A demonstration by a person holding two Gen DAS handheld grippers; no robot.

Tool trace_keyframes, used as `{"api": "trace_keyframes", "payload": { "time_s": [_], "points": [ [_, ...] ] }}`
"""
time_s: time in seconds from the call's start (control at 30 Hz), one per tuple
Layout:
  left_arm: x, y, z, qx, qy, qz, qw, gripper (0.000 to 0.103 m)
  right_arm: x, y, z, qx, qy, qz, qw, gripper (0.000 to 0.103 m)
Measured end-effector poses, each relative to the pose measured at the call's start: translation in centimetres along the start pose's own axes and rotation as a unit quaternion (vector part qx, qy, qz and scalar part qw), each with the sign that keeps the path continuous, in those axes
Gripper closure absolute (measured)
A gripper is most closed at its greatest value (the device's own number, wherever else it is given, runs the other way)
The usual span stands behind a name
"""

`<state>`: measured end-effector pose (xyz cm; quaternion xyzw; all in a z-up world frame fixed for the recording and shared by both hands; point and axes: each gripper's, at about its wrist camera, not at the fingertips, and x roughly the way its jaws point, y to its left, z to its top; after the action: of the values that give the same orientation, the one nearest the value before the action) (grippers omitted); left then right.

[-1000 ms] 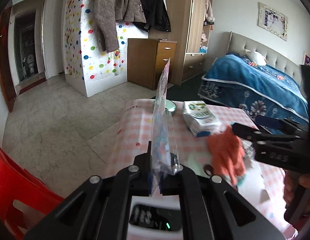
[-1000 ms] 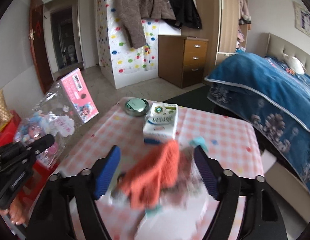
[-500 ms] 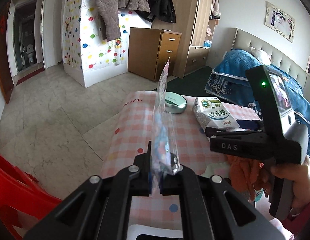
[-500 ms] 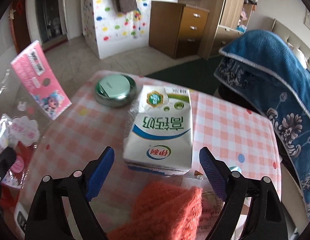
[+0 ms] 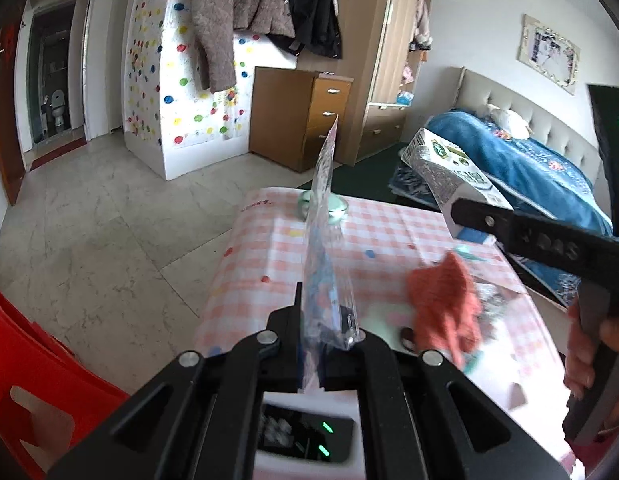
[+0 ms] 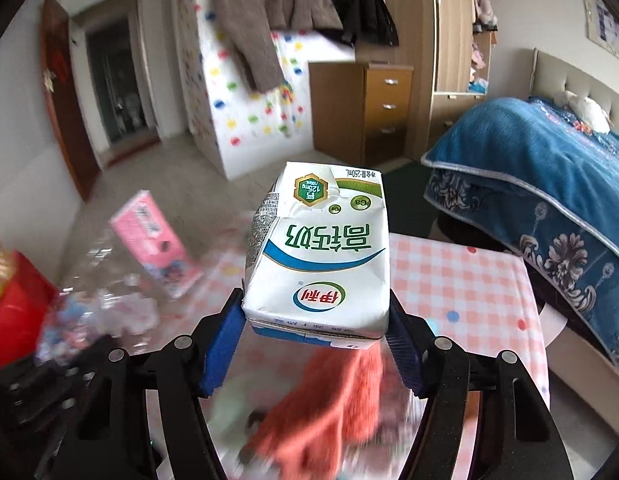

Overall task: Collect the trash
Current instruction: 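Carry the bag and milk carton over the pink bin and open both tools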

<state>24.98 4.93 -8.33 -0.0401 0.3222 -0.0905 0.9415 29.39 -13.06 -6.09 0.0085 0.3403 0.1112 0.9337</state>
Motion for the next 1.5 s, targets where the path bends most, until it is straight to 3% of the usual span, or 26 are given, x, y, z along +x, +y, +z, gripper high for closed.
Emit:
{"api": "trace_keyframes", "payload": {
  "time_s": [0.17,0.4,0.63,0.83,1.1,1.2,1.37,1.5],
  "points": [
    [-3.6,-3.1,-2.1,0.016,-0.008,-0.022,0.9996,0.101,-4.9,-1.1,-2.9,0.01,-0.006,0.007,1.0,0.036],
    [-6.3,-8.2,-6.8,0.044,0.011,-0.076,0.9961,0.101,-12.1,-3.0,-10.0,0.042,-0.008,-0.016,0.999,0.036],
    [-7.7,-14.6,-11.2,0.095,0.039,-0.137,0.9852,0.101,-17.5,-6.5,-17.0,0.095,-0.001,-0.044,0.994,0.036],
    [-8.7,-21.2,-14.3,0.149,0.052,-0.195,0.9681,0.101,-21.6,-9.4,-21.6,0.129,0.0,-0.089,0.988,0.036],
    [-9.9,-30.6,-17.9,0.237,0.052,-0.26,0.9346,0.101,-27.0,-14.0,-26.9,0.173,-0.001,-0.173,0.97,0.035],
    [-9.5,-33.3,-18.7,0.25,0.064,-0.287,0.9227,0.101,-29.1,-16.2,-28.9,0.187,0.002,-0.217,0.958,0.035],
    [-8.4,-37.2,-19.7,0.266,0.084,-0.319,0.9057,0.101,-30.7,-19.8,-31.2,0.217,0.003,-0.24,0.946,0.035],
    [-7.4,-39.3,-19.9,0.265,0.097,-0.339,0.8974,0.1,-31.1,-22.3,-32.4,0.23,0.003,-0.249,0.941,0.035]
  ]
}}
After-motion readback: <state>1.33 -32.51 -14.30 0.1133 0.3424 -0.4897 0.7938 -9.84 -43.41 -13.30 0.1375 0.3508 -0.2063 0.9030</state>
